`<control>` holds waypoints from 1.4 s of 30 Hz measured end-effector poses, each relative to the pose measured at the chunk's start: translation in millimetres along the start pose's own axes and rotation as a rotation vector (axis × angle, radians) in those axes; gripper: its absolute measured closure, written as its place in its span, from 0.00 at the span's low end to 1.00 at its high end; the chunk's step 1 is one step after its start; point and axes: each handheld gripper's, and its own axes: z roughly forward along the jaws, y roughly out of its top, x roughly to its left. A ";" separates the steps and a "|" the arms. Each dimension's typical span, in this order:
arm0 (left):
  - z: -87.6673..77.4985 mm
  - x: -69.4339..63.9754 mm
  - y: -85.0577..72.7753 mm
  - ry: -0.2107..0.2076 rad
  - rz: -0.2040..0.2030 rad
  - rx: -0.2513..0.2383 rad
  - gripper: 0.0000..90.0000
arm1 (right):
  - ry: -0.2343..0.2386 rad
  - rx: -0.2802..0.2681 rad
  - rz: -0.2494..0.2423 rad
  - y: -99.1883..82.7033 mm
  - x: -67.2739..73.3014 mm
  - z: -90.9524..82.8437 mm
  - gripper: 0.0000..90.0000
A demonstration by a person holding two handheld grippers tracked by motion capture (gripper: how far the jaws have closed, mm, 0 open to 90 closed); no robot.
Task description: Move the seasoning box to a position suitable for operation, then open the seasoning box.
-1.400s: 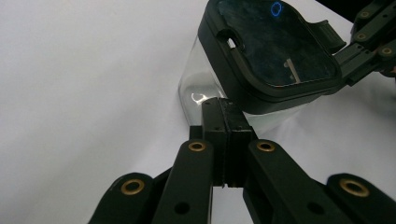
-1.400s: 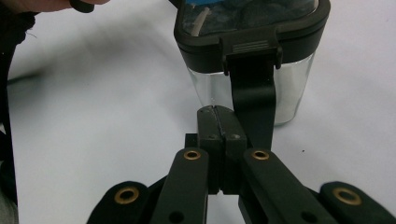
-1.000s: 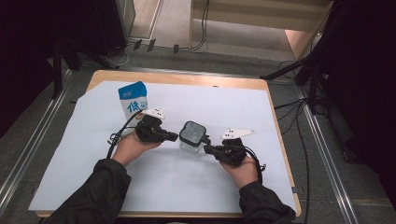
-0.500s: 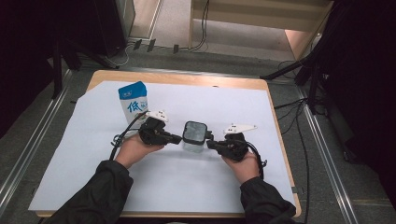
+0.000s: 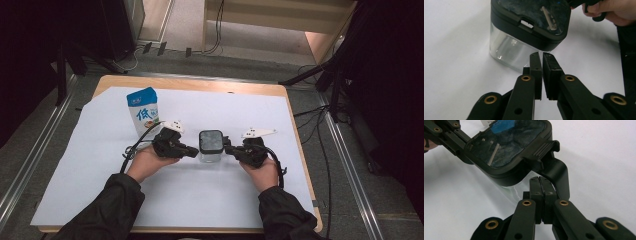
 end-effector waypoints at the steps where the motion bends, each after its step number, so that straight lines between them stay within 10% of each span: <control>1: -1.6 0.5 -0.2 0.011 -0.013 -0.003 0.94 | 0.000 0.000 0.000 0.0 0.0 0.0 0.98; 5: -6.5 6.8 -1.3 0.045 -0.053 0.021 0.71 | 0.016 0.008 -0.027 0.4 2.0 -7.4 0.85; 14: -12.5 6.5 -2.7 0.070 0.015 0.027 0.28 | 0.034 -0.017 -0.025 0.1 -1.7 -28.6 0.66; 28: -24.1 9.6 14.2 0.013 0.044 -0.014 0.25 | -0.004 -0.030 -0.002 1.3 -10.4 -31.5 0.67; 36: -15.3 23.9 30.2 -0.030 0.077 0.001 0.24 | 0.000 -0.040 0.031 4.5 -19.8 -32.0 1.00; 42: -3.9 23.0 29.0 -0.039 0.096 0.005 0.19 | -0.005 -0.005 0.025 8.4 -26.9 -26.6 1.00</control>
